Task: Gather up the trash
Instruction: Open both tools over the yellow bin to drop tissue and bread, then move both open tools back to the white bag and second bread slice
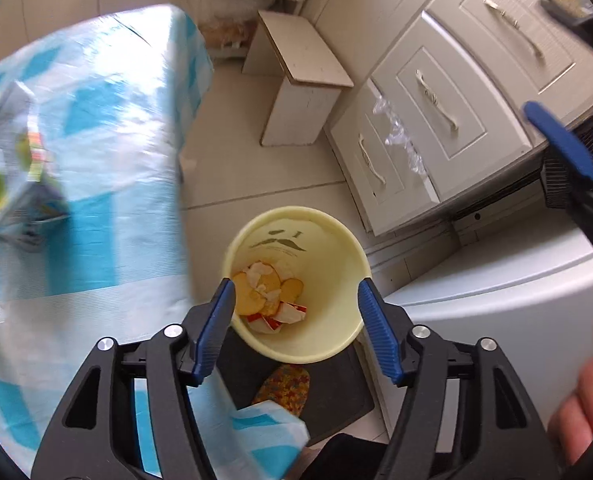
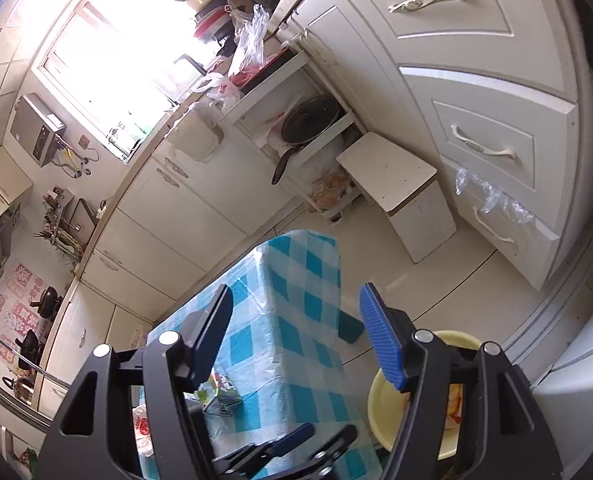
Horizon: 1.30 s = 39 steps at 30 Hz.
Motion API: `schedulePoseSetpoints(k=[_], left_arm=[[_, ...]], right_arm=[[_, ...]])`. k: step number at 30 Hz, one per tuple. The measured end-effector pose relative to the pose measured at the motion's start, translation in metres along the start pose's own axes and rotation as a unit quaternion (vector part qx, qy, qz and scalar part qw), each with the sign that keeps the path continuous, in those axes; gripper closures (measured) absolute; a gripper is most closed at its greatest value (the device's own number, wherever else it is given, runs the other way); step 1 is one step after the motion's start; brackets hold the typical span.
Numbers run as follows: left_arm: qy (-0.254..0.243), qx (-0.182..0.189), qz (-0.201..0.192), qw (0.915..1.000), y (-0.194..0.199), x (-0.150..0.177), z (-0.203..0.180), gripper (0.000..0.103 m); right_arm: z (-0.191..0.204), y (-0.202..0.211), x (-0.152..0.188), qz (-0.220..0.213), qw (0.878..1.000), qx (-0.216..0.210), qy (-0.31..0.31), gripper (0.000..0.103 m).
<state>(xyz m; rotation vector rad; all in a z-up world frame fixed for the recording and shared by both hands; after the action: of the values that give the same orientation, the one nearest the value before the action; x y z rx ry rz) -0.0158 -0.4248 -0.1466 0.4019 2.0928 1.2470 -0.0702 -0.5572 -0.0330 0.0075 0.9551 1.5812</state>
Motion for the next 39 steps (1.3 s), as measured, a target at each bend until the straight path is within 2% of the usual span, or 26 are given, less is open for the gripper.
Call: schedulePoseSetpoints(k=[5, 9, 12, 15, 18, 20, 22, 25, 27, 31, 34, 36, 39], left_arm=[[0.013, -0.019, -0.028, 0.9993, 0.054, 0.010, 0.046, 0.037], [0.034, -0.048, -0.053, 0.9969, 0.105, 0.023, 0.097, 0.035], [0.067, -0.073, -0.085, 0.9914, 0.153, 0.036, 0.149, 0.033], [0.116, -0.102, -0.121, 0.9806, 0.201, 0.048, 0.211, 0.030], [0.178, -0.130, -0.151, 0.9637, 0.241, 0.060, 0.273, 0.028], [0.229, -0.146, -0.166, 0.9480, 0.261, 0.073, 0.316, 0.028], [0.299, -0.158, -0.178, 0.9240, 0.276, 0.093, 0.361, 0.028], [0.390, -0.145, -0.179, 0.8916, 0.274, 0.127, 0.412, 0.028], [0.427, -0.123, -0.168, 0.8800, 0.265, 0.143, 0.430, 0.028], [0.450, -0.095, -0.160, 0.8734, 0.253, 0.154, 0.440, 0.028], [0.455, -0.078, -0.152, 0.8736, 0.248, 0.160, 0.443, 0.028], [0.461, -0.062, -0.145, 0.8734, 0.243, 0.165, 0.441, 0.028], [0.467, -0.046, -0.138, 0.8723, 0.235, 0.170, 0.441, 0.028]], right_arm=[[0.024, -0.015, 0.017, 0.017, 1.000, -0.005, 0.019, 0.038], [0.053, -0.024, 0.036, 0.026, 0.998, -0.010, 0.059, 0.036], [0.077, -0.032, 0.055, 0.036, 0.995, -0.014, 0.095, 0.035], [0.106, -0.043, 0.078, 0.049, 0.988, -0.017, 0.144, 0.034], [0.134, -0.056, 0.103, 0.065, 0.979, -0.025, 0.191, 0.032], [0.152, -0.064, 0.120, 0.080, 0.972, -0.037, 0.218, 0.032], [0.172, -0.072, 0.141, 0.096, 0.962, -0.054, 0.248, 0.032], [0.202, -0.086, 0.179, 0.131, 0.943, -0.080, 0.295, 0.031], [0.221, -0.096, 0.207, 0.157, 0.926, -0.097, 0.329, 0.031], [0.252, -0.118, 0.268, 0.209, 0.891, -0.116, 0.386, 0.030], [0.267, -0.133, 0.304, 0.228, 0.873, -0.112, 0.416, 0.030], [0.273, -0.145, 0.318, 0.229, 0.867, -0.102, 0.430, 0.030], [0.282, -0.168, 0.329, 0.229, 0.869, -0.091, 0.428, 0.030]])
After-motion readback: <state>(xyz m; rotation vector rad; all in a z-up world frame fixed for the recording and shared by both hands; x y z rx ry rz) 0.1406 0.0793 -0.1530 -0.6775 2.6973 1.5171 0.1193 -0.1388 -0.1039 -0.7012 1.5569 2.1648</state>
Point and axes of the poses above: each gripper's, at about its wrist camera, not at the fingertips, and y roughly against the way its jaws point, z to its left, x to its underside, the point moved 5 cm from there along -y, roughly the way its jaws point, and after that the axes turned 5 degrees about -y, right-handed, at the moved point
